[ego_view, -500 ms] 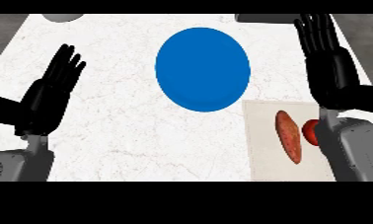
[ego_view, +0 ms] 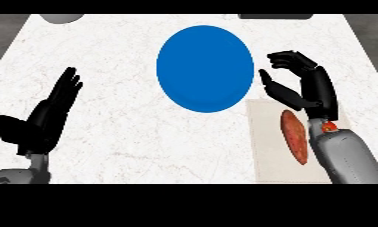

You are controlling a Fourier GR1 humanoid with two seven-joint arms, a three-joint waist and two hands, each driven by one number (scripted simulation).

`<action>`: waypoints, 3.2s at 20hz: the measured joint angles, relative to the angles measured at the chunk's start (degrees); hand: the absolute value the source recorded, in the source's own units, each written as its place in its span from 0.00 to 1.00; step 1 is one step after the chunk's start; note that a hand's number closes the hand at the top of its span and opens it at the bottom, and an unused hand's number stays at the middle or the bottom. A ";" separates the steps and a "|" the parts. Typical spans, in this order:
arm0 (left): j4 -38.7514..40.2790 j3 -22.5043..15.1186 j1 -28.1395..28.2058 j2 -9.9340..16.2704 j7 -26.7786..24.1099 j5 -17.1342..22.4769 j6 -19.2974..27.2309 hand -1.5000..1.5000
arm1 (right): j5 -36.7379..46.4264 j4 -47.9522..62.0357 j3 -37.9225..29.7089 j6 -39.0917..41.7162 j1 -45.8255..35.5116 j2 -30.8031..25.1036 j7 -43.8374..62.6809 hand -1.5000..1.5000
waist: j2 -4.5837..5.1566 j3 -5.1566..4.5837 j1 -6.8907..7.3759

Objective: Pick the sweet potato from the placemat and place it in the plate

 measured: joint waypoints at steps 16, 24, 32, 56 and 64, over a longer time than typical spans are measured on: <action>8.37 0.10 0.93 -3.10 -7.52 -5.50 -1.10 0.50 | 24.17 -17.58 7.19 -17.06 25.57 0.22 3.01 0.00 | -0.29 0.51 -0.60; 8.91 -0.24 0.54 -3.87 -7.34 -6.37 -1.04 0.50 | 31.35 -27.15 7.75 -2.63 28.83 -12.00 25.40 0.00 | -0.26 0.42 -0.46; 8.62 0.63 0.34 -4.32 -7.01 -6.76 -1.91 0.50 | 29.56 -32.21 6.73 11.55 26.25 -14.98 41.34 0.00 | -0.19 0.55 0.00; 9.06 5.46 -0.51 -6.65 -6.32 -10.26 -6.04 0.50 | 38.34 -12.43 1.28 27.11 17.84 -4.69 41.30 0.00 | -0.18 0.56 0.11; 9.23 6.46 -0.44 -7.56 -6.63 -11.20 -6.92 0.50 | 41.00 -5.53 0.02 26.67 16.47 -1.87 32.65 1.00 | -0.60 -0.02 0.23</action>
